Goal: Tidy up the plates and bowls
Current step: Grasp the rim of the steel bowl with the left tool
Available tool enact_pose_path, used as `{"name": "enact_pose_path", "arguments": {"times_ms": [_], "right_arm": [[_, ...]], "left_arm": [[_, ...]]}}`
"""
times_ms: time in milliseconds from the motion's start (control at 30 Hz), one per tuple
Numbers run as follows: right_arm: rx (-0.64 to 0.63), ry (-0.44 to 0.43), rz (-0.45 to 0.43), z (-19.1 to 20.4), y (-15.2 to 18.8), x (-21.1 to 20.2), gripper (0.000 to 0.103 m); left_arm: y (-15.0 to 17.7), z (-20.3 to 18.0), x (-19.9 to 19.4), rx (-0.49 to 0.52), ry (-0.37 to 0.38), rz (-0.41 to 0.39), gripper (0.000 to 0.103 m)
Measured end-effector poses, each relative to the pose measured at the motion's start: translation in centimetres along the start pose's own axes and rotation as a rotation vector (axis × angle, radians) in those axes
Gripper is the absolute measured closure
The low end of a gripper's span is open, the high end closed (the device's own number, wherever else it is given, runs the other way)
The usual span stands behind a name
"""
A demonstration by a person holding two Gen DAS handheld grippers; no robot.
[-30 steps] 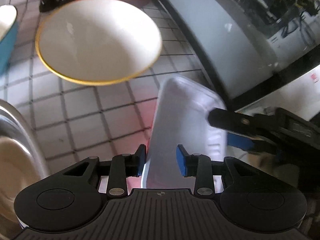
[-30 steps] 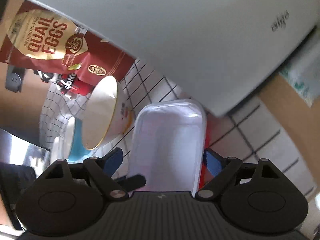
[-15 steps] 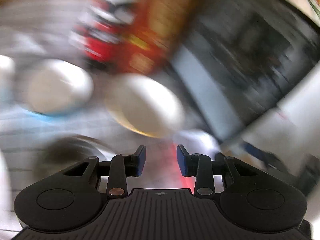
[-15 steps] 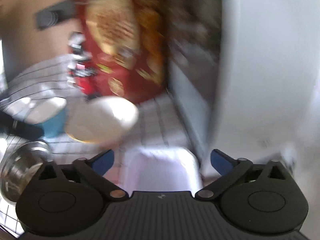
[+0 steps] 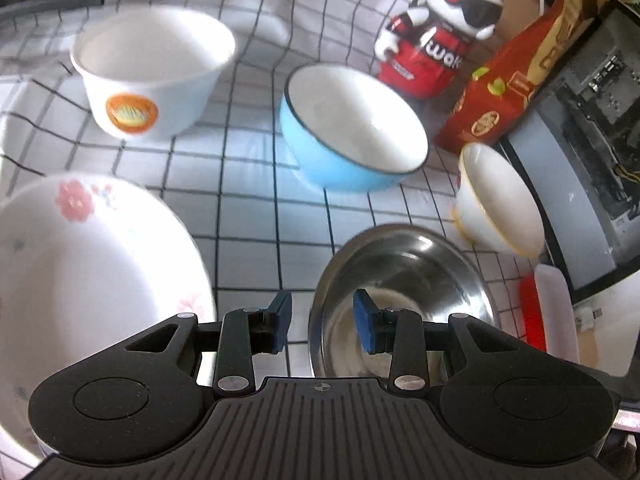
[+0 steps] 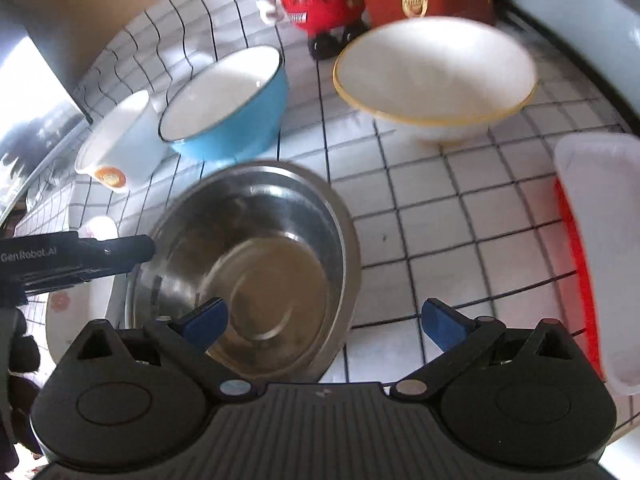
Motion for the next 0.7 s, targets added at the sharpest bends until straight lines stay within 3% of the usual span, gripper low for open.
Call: {"name": "enact_pose_path", "arguments": {"times_ms": [67,133,333,567,700], "right_arm": [[-0.008,-0.005,0.009,-0.4,-0.1,0.1,0.0],[-0.001,-0.032,0.028,-0.5,0.0,0.4,0.0],[0.013,-0.072,0.046,-1.0,0.6,0.8,0.0],[0.002,-0.079,0.034,-0.9,0.8,0.7,0.0],[-0.039,-0.076,0.074,-0.4,0.3,1.0,0.0]], "left_arm": [[0.6,0.5,0.4,-0.03,0.018,0.016,0.066],[0.7,0.8,1.1,-0.07,0.035,0.037,0.076],[0.9,0.3,1.5,-0.055,0.011,0.108,0.081],[2.3,1.2,0.2,-0.045,0.025,0.132,0.082],[3.5,1.9,-1.1,-0.03,0.012,0.143,0.082]]}}
Point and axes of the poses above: each gripper's, at about its wrist camera, not at the fingertips, and x roughly the way its jaws point, z to its left, y to its underside, the point moved 2 cm from there along x, roughly the way its jaws point, and after that the axes turned 1 degree about -z, right-handed, at the moved point
